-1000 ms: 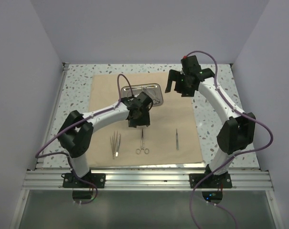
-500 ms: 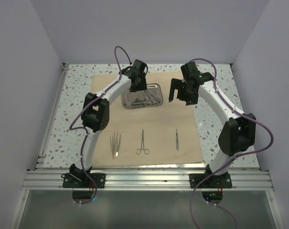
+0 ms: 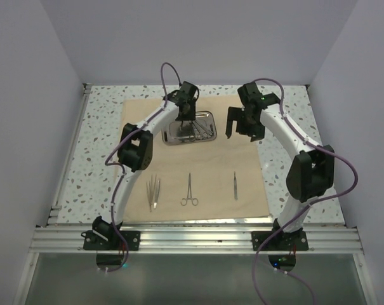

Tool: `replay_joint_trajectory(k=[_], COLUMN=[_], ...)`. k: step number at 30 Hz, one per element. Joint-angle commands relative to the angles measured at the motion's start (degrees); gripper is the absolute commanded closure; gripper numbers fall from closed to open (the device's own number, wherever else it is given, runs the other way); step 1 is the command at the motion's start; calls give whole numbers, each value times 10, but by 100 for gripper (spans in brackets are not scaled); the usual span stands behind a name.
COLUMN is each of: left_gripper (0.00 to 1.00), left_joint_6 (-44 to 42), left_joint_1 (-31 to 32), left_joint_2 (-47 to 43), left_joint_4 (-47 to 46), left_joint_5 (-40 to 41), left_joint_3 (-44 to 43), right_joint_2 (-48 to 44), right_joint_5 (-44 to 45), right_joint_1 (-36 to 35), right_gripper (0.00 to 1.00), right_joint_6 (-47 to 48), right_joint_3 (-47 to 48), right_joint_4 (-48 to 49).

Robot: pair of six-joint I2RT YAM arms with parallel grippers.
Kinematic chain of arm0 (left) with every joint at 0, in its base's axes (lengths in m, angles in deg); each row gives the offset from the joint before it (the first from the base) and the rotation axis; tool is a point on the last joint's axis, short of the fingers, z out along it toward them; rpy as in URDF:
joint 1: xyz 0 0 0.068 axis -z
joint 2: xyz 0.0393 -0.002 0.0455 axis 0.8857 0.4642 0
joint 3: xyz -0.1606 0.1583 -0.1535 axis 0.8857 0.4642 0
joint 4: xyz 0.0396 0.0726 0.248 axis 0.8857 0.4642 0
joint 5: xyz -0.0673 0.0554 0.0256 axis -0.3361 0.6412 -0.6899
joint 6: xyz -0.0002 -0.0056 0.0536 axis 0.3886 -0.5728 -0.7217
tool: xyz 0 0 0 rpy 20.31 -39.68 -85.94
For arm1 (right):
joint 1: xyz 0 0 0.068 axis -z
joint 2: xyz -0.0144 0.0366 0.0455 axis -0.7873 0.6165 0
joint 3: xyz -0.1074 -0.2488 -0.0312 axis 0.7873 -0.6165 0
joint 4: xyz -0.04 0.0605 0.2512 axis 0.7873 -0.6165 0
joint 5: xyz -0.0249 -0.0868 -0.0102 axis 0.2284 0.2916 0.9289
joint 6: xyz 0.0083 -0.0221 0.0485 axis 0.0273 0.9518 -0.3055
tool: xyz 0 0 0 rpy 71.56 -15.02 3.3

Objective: Open and lay out the surgical kit
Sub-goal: Pick up the medical item from the container.

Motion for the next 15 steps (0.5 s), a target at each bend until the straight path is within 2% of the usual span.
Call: replay_joint_trajectory(k=[1, 12, 15], left_gripper=[51, 59, 67], left_joint_6=[-46, -86, -88], left_joint_1=[-3, -2, -2], left_joint_2=[19, 62, 63], left_joint_4=[0, 28, 25], left_joint_5=[24, 43, 37], left_joint_3=[-23, -21, -25], right_joint_2=[20, 56, 56], right_joint_5=[12, -1, -5], right_joint_1=[4, 19, 25], right_gripper=[3, 3, 3], right_joint_6=[10, 25, 28], right_joint_3=[37, 72, 61], right_joint_4=[-12, -12, -6])
